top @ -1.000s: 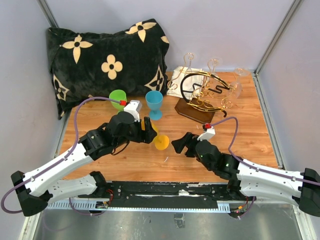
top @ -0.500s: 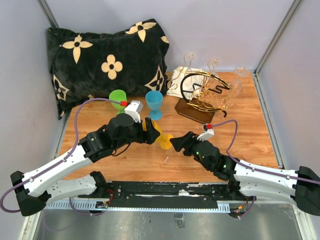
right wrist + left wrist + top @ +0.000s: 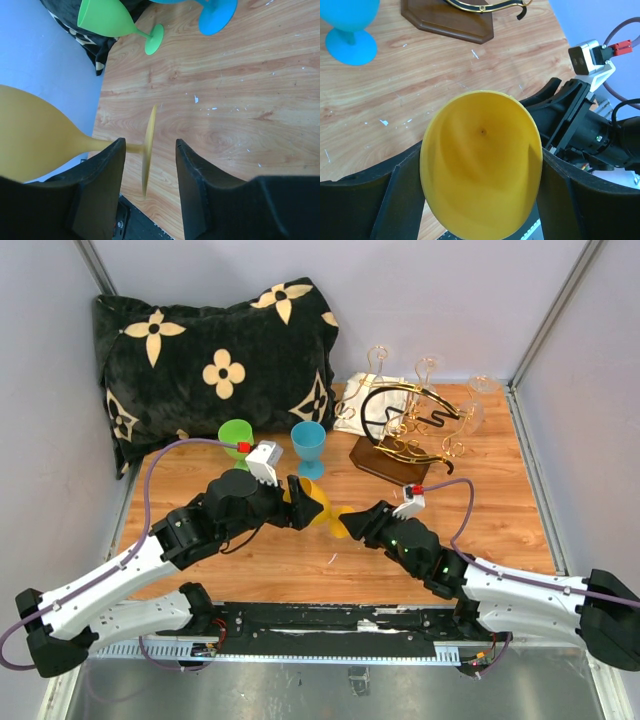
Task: Place the wine glass upside down on the wine glass rack
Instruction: Turn the wine glass upside down at the wine rack.
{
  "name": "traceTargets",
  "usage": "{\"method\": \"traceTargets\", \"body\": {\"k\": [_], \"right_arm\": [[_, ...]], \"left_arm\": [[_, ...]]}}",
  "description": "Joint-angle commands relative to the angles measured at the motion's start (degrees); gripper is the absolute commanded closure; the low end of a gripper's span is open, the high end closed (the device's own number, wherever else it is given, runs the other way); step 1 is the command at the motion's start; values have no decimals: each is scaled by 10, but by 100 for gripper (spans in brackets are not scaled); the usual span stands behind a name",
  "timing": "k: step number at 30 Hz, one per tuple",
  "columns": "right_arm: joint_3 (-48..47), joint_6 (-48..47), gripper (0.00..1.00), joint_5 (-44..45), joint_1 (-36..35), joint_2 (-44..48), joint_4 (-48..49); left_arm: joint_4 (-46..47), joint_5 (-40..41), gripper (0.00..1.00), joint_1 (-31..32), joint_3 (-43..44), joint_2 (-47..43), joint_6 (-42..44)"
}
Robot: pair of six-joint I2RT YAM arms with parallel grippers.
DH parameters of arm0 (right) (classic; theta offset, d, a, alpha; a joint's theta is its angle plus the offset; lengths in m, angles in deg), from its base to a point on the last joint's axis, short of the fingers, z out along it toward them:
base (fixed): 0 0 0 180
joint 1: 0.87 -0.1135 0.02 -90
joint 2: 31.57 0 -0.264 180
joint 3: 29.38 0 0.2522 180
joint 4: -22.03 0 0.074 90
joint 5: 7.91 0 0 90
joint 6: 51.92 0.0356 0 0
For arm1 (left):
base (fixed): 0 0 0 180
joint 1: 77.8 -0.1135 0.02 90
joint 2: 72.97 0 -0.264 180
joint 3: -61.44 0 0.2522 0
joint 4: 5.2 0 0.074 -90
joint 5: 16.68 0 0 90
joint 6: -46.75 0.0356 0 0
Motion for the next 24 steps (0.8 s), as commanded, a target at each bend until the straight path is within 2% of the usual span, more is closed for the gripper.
{"method": "traceTargets", "body": {"k": [1,8,15,17,22,24], "right_arm": [[4,4,57,-22,13,-12,29],[2,5,71,-48,18,-34,58],[-2,-14,95,-38,20,-24,47],[-4,-25,99,-32,20,-20,39],[-3,-44,99,-17,20,-4,25],[-4,-57,99,-10,21,3,17]], "left_arm": [[31,4,35,6,-8,-21,-3],[39,14,35,6,-14,-24,-3],[43,22,33,6,-20,-30,-3],[43,24,29,6,-21,-32,-3],[45,26,10,6,-22,-35,-1],[48,23,6,6,-22,-36,4]]}}
